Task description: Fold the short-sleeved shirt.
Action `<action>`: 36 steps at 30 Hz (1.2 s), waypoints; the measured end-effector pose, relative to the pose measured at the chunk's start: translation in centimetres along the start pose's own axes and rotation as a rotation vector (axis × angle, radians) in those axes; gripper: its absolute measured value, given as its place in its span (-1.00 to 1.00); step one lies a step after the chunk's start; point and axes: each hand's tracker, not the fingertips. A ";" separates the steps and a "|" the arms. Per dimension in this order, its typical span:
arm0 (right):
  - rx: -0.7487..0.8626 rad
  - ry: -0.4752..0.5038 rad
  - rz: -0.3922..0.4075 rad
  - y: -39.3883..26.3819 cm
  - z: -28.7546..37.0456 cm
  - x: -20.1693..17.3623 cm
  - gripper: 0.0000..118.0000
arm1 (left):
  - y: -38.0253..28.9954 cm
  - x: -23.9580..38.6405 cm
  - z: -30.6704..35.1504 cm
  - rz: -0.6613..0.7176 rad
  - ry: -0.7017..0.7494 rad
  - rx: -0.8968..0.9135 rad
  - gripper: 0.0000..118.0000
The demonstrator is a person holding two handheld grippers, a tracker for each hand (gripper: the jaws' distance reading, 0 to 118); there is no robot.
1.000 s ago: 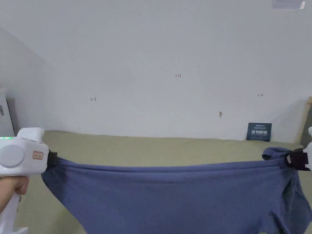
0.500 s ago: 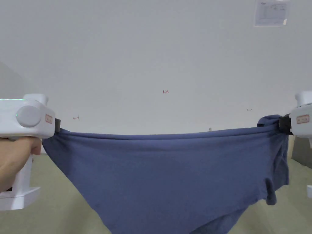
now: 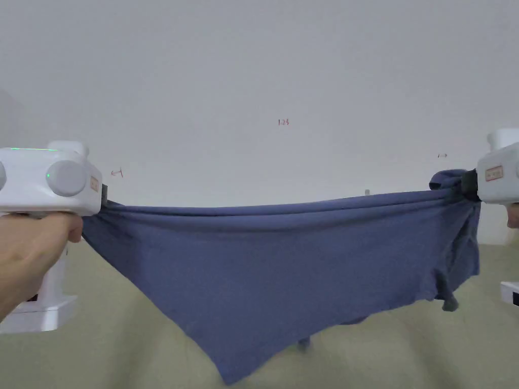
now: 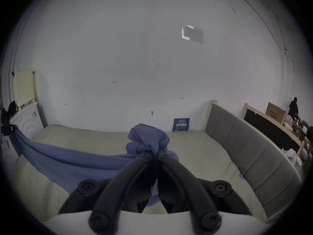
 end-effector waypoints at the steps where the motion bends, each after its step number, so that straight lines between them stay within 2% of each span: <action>1: -0.027 -0.002 0.005 -0.6 0.1 0.1 -0.91 | -1.2 0.2 -0.9 -0.005 0.000 -0.023 -1.00; 2: -0.052 0.000 0.001 -1.6 0.3 0.4 -0.91 | -2.7 0.3 -1.6 0.001 -0.003 -0.050 -1.00; 4: -0.113 -0.019 0.025 -8.0 -5.5 -0.8 -0.91 | -5.6 0.4 -2.8 0.007 -0.028 -0.094 -1.00; 6: -0.148 -0.011 0.028 -11.9 -5.6 -0.4 -0.91 | -9.1 0.2 -2.6 0.004 -0.047 -0.132 -1.00; 7: -0.176 0.035 0.019 -13.7 -5.7 -0.2 -0.91 | -10.6 0.1 -2.3 -0.008 -0.062 -0.151 -1.00; 9: -0.227 0.041 -0.013 -17.7 -4.7 1.0 -0.91 | -14.1 -0.3 -1.2 -0.023 -0.075 -0.180 -1.00; 10: -0.257 0.043 -0.002 -19.2 -4.1 1.4 -0.91 | -15.6 -0.6 -0.4 -0.029 -0.088 -0.202 -1.00; 12: -0.249 0.009 0.039 -23.4 1.0 0.8 -0.91 | -19.2 -1.4 1.7 -0.060 -0.110 -0.253 -1.00; 16: -0.251 0.015 0.037 -29.7 7.8 1.5 -0.91 | -25.8 -3.5 6.8 -0.065 -0.136 -0.297 -1.00; 20: -0.324 0.055 -0.025 -35.8 12.5 3.0 -0.91 | -31.9 -5.9 10.7 -0.022 -0.155 -0.368 -1.00; 24: -0.348 0.050 -0.026 -39.8 16.5 3.5 -0.91 | -35.6 -7.0 14.7 -0.032 -0.151 -0.377 -1.00; 26: -0.375 0.053 -0.103 -40.9 17.4 4.3 -0.91 | -37.1 -7.6 16.1 0.014 -0.170 -0.398 -1.00; 28: -0.373 0.054 -0.116 -41.9 18.3 4.4 -0.91 | -38.1 -8.2 16.8 0.043 -0.174 -0.409 -1.00; 31: -0.379 0.060 -0.118 -42.2 18.8 4.4 -0.91 | -38.9 -8.4 16.9 0.047 -0.174 -0.424 -1.00; 36: -0.380 0.066 -0.163 -41.3 17.9 5.7 -0.91 | -38.3 -9.0 15.9 0.069 -0.170 -0.425 -1.00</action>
